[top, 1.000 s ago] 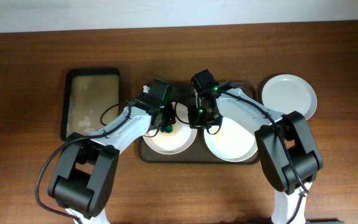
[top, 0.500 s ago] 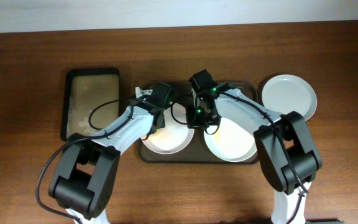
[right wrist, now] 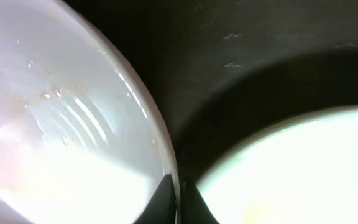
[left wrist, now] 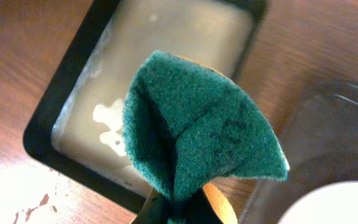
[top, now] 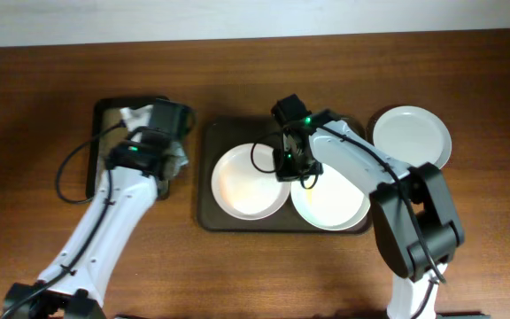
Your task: Clean dirty plates on tray and stack at the side
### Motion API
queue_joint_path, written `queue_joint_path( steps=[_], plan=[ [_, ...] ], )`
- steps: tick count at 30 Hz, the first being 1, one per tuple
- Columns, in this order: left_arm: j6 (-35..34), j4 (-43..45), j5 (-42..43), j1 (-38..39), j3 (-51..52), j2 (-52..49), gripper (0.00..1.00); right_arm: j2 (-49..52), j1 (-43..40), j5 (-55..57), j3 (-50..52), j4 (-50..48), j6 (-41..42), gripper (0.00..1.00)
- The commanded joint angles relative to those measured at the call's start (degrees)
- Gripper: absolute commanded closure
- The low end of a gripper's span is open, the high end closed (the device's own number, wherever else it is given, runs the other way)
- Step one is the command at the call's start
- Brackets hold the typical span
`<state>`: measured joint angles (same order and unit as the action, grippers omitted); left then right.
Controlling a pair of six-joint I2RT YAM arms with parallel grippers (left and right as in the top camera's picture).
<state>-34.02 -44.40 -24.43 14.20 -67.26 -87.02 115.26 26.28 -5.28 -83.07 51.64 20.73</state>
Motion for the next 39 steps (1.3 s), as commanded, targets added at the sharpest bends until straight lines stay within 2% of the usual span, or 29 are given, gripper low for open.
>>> queue_joint_path(
  steps=[1, 7, 13, 20, 22, 31, 36, 39],
  plan=[
    [0.28, -0.20, 10.32, -7.30, 0.74, 0.15, 1.00, -5.40, 4.52, 20.83, -6.01, 4.28, -0.96, 0.96],
    [0.31, -0.46, 14.38, -14.56, 0.79, 0.13, 1.00, -6.23, 13.53, 43.82, -13.64, 9.16, -0.98, 0.96],
    [0.31, -1.38, 14.29, -15.76, 0.79, 0.13, 1.00, -6.23, 22.97, 74.90, -15.78, 10.78, -1.97, 0.96],
    [0.28, -1.57, 14.19, -15.76, 0.81, 0.13, 1.00, -6.23, 31.47, 96.59, -15.78, 9.77, -19.58, 0.96],
    [0.31, -1.57, 14.19, -15.76, 0.81, 0.15, 1.00, -6.23, 32.37, 96.52, -15.80, 9.42, -23.78, 0.96],
    [0.28, -1.73, 14.19, -15.76, 0.81, 0.15, 1.00, -6.23, 32.48, 96.41, -15.78, 9.44, -23.89, 0.96],
    [0.28, -1.73, 14.19, -15.76, 0.81, 0.13, 1.00, -6.23, 32.13, 94.16, -15.78, 9.01, -22.56, 0.96],
    [0.28, -1.73, 14.16, -15.76, 0.81, 0.13, 1.00, -6.23, 30.25, 89.11, -15.78, 9.03, -18.62, 0.96]
  ],
)
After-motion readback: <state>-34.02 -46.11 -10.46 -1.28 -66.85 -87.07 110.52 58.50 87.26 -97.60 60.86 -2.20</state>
